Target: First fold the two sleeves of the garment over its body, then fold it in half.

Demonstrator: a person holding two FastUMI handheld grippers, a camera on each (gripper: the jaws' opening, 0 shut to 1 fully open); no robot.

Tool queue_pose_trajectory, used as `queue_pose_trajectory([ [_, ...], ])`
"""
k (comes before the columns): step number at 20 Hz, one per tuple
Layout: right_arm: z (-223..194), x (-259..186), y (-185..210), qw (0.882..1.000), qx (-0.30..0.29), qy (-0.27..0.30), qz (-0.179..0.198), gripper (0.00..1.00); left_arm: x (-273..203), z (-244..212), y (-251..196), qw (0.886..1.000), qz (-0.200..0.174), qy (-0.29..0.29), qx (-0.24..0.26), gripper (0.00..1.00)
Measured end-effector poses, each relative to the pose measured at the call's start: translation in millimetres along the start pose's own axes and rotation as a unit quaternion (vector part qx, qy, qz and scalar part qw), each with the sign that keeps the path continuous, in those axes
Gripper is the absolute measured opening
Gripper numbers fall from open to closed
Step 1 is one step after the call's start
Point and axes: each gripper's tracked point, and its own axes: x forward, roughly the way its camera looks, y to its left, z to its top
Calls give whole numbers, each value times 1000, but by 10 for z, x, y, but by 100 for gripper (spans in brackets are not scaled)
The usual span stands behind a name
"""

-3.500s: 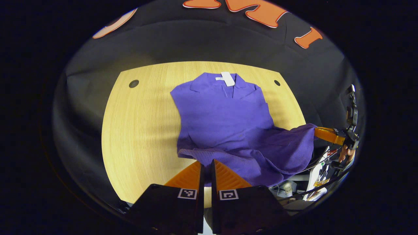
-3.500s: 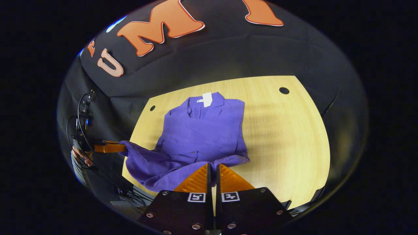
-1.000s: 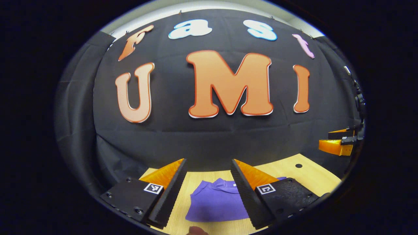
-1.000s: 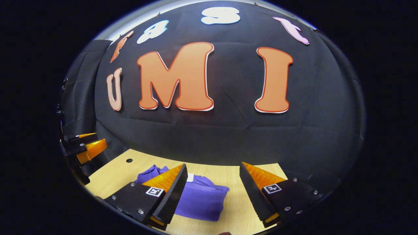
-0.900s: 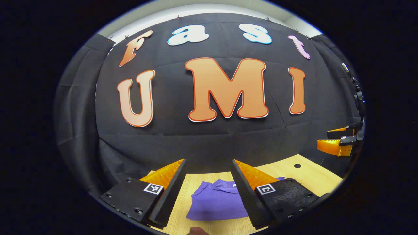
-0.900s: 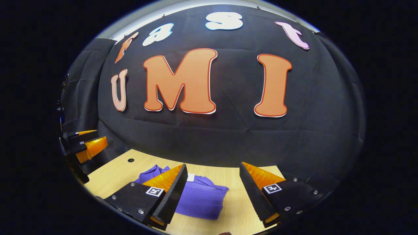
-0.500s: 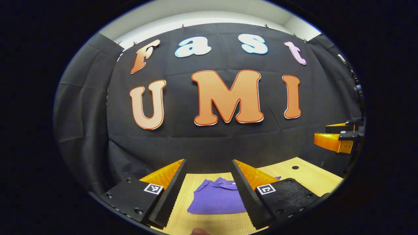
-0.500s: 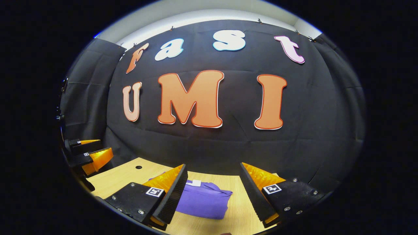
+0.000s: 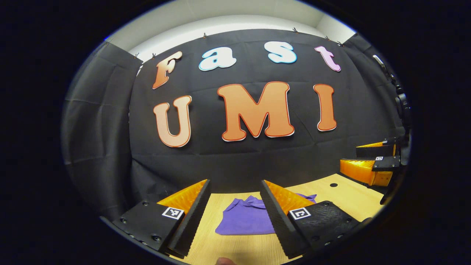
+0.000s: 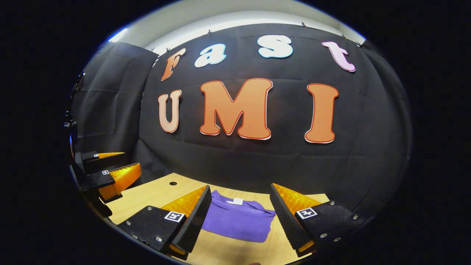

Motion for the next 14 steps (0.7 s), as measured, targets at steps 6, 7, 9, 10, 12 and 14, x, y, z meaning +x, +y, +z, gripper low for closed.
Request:
queue_pose_trajectory([
  [6, -56, -57, 76, 1000, 12, -6, 4, 94, -167, -58, 78, 1000, 16, 3, -13, 89],
  [7, -67, -68, 76, 1000, 13, -3, 4, 94, -165, -44, 91, 1000, 18, 2, -14, 89],
  [9, -100, -111, 31, 1000, 10, 0, 1, 94, -179, -21, 99, 1000, 20, 0, -14, 89],
  [10, -123, -124, 21, 1000, 11, 3, 1, 94, -196, -55, 81, 1000, 20, 2, -13, 89],
  [12, -185, -132, -30, 1000, 15, 9, -2, 94, -240, -98, 41, 1000, 19, 7, -10, 89],
  [14, -242, -137, -26, 1000, 21, 17, -1, 94, -246, -107, 22, 1000, 20, 7, -5, 89],
])
